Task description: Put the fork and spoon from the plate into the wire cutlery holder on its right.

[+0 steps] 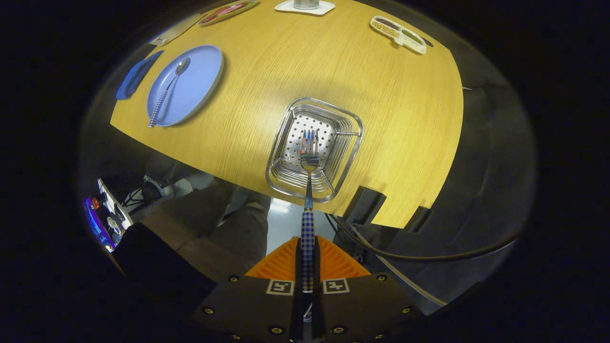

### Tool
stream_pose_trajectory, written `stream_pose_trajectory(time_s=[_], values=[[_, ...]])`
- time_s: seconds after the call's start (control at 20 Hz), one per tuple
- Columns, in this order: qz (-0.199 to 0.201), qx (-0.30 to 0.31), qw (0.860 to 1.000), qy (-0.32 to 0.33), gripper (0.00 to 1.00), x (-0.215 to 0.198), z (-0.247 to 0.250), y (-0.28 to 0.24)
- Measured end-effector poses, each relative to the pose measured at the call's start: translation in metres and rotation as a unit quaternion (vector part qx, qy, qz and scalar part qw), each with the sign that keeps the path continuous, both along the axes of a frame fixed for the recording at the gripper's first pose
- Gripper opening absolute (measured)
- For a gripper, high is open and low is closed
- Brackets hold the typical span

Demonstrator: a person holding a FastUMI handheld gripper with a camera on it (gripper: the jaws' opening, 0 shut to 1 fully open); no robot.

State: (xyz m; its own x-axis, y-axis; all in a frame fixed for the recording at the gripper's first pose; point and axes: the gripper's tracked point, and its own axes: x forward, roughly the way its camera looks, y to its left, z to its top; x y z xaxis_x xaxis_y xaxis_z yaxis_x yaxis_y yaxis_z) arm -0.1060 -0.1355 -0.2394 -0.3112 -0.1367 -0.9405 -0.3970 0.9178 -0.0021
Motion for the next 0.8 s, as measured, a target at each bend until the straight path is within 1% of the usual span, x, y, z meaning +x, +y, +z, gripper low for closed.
stream_pose_trajectory(time_s=[0.1,0.25,0.3,0.45,0.5,0.6,0.65,0.7,0.75,0.8], values=[[0.012,-0.007,1.0,0.022,0.08,0.006,-0.004,0.0],[0.014,-0.007,0.999,0.029,0.08,0.018,-0.009,0.002],[0.014,-0.009,0.999,0.031,0.1,0.02,-0.009,0.001],[0.006,-0.007,1.0,0.016,0.13,0.028,-0.006,0.002],[0.006,-0.007,1.0,0.013,0.16,0.03,-0.004,0.001],[-0.003,-0.006,1.0,0.001,0.4,0.033,-0.002,0.0],[-0.008,-0.003,1.0,-0.004,0.45,0.032,0.0,-0.001],[-0.013,-0.002,1.0,-0.01,0.55,0.033,0.002,-0.003],[-0.019,-0.002,1.0,-0.015,0.72,0.032,0.006,-0.004],[-0.024,-0.003,0.999,-0.023,0.76,0.03,0.009,-0.006]])
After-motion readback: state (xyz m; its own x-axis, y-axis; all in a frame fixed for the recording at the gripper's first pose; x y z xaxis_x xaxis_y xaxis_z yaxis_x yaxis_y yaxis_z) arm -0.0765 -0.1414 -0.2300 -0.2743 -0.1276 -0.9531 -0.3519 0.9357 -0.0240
